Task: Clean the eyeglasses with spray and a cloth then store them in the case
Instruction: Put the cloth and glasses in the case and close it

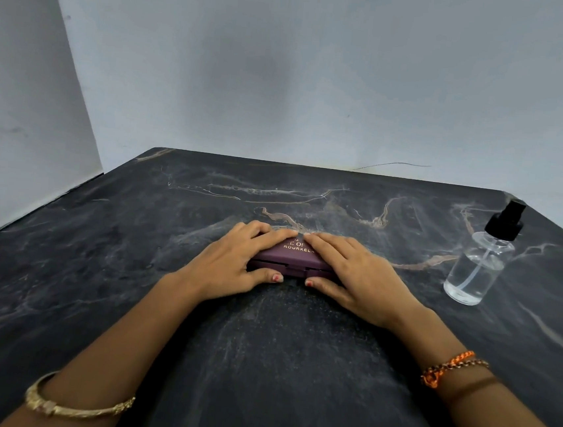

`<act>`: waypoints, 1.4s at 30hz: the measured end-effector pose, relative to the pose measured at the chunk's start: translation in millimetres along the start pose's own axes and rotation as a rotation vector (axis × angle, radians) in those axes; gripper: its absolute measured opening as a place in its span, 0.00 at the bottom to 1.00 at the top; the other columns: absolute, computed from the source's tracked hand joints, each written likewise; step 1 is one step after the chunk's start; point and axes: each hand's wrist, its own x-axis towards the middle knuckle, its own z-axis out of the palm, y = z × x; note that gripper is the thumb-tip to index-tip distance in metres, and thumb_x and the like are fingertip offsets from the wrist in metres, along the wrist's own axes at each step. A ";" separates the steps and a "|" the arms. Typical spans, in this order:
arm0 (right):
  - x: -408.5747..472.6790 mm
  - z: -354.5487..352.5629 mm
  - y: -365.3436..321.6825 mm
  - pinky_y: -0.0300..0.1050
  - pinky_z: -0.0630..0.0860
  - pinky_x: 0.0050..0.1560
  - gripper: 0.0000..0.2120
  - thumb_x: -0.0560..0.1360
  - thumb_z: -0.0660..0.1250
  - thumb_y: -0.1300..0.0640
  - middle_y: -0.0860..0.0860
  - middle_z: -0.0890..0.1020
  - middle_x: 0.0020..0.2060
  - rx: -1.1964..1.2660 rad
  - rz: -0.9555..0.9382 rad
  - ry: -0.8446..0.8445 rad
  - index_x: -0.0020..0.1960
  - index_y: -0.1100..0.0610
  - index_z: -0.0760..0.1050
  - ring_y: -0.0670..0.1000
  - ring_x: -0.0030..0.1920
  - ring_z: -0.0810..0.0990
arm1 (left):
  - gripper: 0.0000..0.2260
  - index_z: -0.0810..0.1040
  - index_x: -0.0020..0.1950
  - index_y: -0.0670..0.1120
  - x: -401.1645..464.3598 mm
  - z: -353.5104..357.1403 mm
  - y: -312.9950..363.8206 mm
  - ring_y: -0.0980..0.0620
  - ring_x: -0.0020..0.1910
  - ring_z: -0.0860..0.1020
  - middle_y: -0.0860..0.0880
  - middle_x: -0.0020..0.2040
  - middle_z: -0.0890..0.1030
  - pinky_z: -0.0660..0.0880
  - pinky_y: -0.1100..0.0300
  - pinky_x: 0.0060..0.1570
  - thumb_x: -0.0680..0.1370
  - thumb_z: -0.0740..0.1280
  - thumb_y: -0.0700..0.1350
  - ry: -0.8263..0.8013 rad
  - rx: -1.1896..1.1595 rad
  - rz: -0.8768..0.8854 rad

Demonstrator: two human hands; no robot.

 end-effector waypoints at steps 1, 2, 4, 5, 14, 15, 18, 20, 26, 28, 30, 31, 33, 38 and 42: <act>0.5 -0.2 -0.2 0.47 0.69 0.64 0.30 0.76 0.54 0.41 0.49 0.62 0.72 -0.010 -0.001 -0.003 0.73 0.51 0.51 0.49 0.68 0.62 | 0.29 0.56 0.70 0.60 0.1 -0.2 0.1 0.52 0.59 0.66 0.51 0.62 0.68 0.69 0.50 0.59 0.73 0.65 0.55 -0.001 0.008 0.000; 0.9 0.1 -0.5 0.47 0.68 0.64 0.30 0.76 0.53 0.41 0.49 0.62 0.72 -0.016 -0.003 -0.009 0.74 0.51 0.51 0.49 0.69 0.62 | 0.28 0.56 0.70 0.60 0.0 -0.2 0.2 0.53 0.59 0.66 0.51 0.63 0.68 0.69 0.49 0.59 0.73 0.64 0.55 -0.005 0.017 0.000; 1.7 0.9 -0.6 0.47 0.66 0.66 0.30 0.76 0.53 0.42 0.50 0.61 0.72 -0.018 -0.006 -0.025 0.74 0.52 0.51 0.50 0.69 0.62 | 0.28 0.55 0.70 0.60 -0.4 0.0 0.3 0.53 0.59 0.65 0.51 0.64 0.68 0.69 0.50 0.58 0.74 0.63 0.55 -0.018 0.037 -0.001; 2.0 1.4 -0.6 0.47 0.65 0.67 0.30 0.76 0.53 0.42 0.50 0.61 0.72 -0.018 -0.007 -0.031 0.74 0.52 0.50 0.50 0.70 0.62 | 0.28 0.55 0.71 0.60 -0.4 0.2 0.3 0.52 0.59 0.65 0.51 0.64 0.67 0.69 0.51 0.58 0.74 0.63 0.55 -0.024 0.047 0.001; 3.4 4.0 0.4 0.46 0.64 0.67 0.30 0.77 0.52 0.42 0.50 0.61 0.73 -0.026 0.009 -0.038 0.74 0.53 0.50 0.51 0.69 0.62 | 0.26 0.54 0.72 0.57 0.4 0.8 2.7 0.49 0.60 0.65 0.50 0.66 0.67 0.66 0.55 0.60 0.76 0.60 0.53 -0.029 0.110 0.023; 3.8 4.1 0.4 0.46 0.63 0.67 0.30 0.77 0.52 0.42 0.50 0.61 0.73 -0.026 0.010 -0.039 0.74 0.53 0.50 0.51 0.70 0.62 | 0.25 0.55 0.72 0.57 0.6 1.0 2.9 0.49 0.60 0.65 0.50 0.66 0.67 0.66 0.55 0.60 0.76 0.60 0.53 -0.029 0.113 0.023; 4.7 4.2 0.3 0.45 0.61 0.68 0.29 0.77 0.52 0.43 0.51 0.61 0.73 -0.028 0.010 -0.046 0.74 0.53 0.50 0.51 0.70 0.62 | 0.25 0.54 0.72 0.57 1.0 1.7 2.7 0.50 0.61 0.65 0.50 0.66 0.66 0.66 0.56 0.60 0.77 0.59 0.53 -0.029 0.115 0.023; 3.8 4.4 0.6 0.44 0.61 0.68 0.29 0.77 0.53 0.43 0.50 0.61 0.73 -0.020 0.010 -0.045 0.74 0.52 0.50 0.51 0.70 0.62 | 0.25 0.55 0.71 0.57 0.5 1.7 1.9 0.50 0.60 0.65 0.50 0.66 0.66 0.66 0.56 0.59 0.76 0.60 0.53 -0.027 0.106 0.020; 1.9 3.0 1.8 0.42 0.65 0.63 0.29 0.74 0.60 0.42 0.48 0.66 0.70 0.113 0.041 0.025 0.72 0.49 0.58 0.49 0.67 0.67 | 0.28 0.57 0.71 0.58 -0.5 -0.4 1.2 0.52 0.61 0.64 0.51 0.65 0.66 0.69 0.52 0.59 0.74 0.64 0.56 -0.017 0.051 0.005; 1.8 4.0 2.0 0.41 0.63 0.63 0.30 0.73 0.61 0.41 0.48 0.67 0.69 0.135 0.041 0.036 0.71 0.49 0.58 0.49 0.66 0.67 | 0.30 0.56 0.71 0.58 -0.2 -0.7 2.2 0.52 0.62 0.65 0.51 0.66 0.66 0.68 0.53 0.60 0.73 0.65 0.56 -0.011 0.038 0.005; 1.1 5.7 2.6 0.44 0.61 0.65 0.34 0.72 0.62 0.40 0.50 0.65 0.70 0.119 0.041 0.043 0.72 0.50 0.55 0.50 0.68 0.65 | 0.32 0.55 0.71 0.56 0.7 -1.1 3.6 0.51 0.63 0.64 0.51 0.68 0.66 0.66 0.53 0.63 0.72 0.66 0.57 0.011 0.035 0.017; 0.4 6.6 3.2 0.46 0.59 0.67 0.36 0.71 0.62 0.38 0.50 0.63 0.71 0.105 0.052 0.055 0.73 0.51 0.53 0.51 0.69 0.63 | 0.33 0.55 0.72 0.55 1.1 -1.3 4.6 0.50 0.65 0.64 0.50 0.69 0.65 0.65 0.53 0.64 0.71 0.66 0.57 0.024 0.040 0.025; -0.5 7.0 3.8 0.49 0.56 0.68 0.41 0.68 0.61 0.34 0.51 0.61 0.72 0.087 0.084 0.088 0.73 0.51 0.51 0.51 0.70 0.61 | 0.34 0.55 0.72 0.54 1.4 -1.8 6.0 0.51 0.68 0.62 0.50 0.70 0.64 0.63 0.50 0.66 0.71 0.65 0.60 0.054 0.057 0.030; -2.9 4.8 1.7 0.51 0.55 0.70 0.45 0.64 0.53 0.29 0.52 0.61 0.73 0.113 0.128 0.157 0.73 0.53 0.51 0.51 0.71 0.59 | 0.34 0.55 0.72 0.52 -0.5 -4.3 9.9 0.52 0.69 0.59 0.49 0.71 0.64 0.58 0.53 0.64 0.69 0.49 0.67 0.139 0.086 0.009; -6.4 3.1 -2.3 0.52 0.55 0.70 0.44 0.65 0.52 0.30 0.54 0.61 0.73 0.129 0.155 0.168 0.73 0.54 0.52 0.52 0.71 0.60 | 0.28 0.57 0.72 0.49 -2.8 -2.9 9.0 0.48 0.69 0.59 0.46 0.71 0.64 0.58 0.48 0.65 0.74 0.52 0.60 0.183 0.103 -0.042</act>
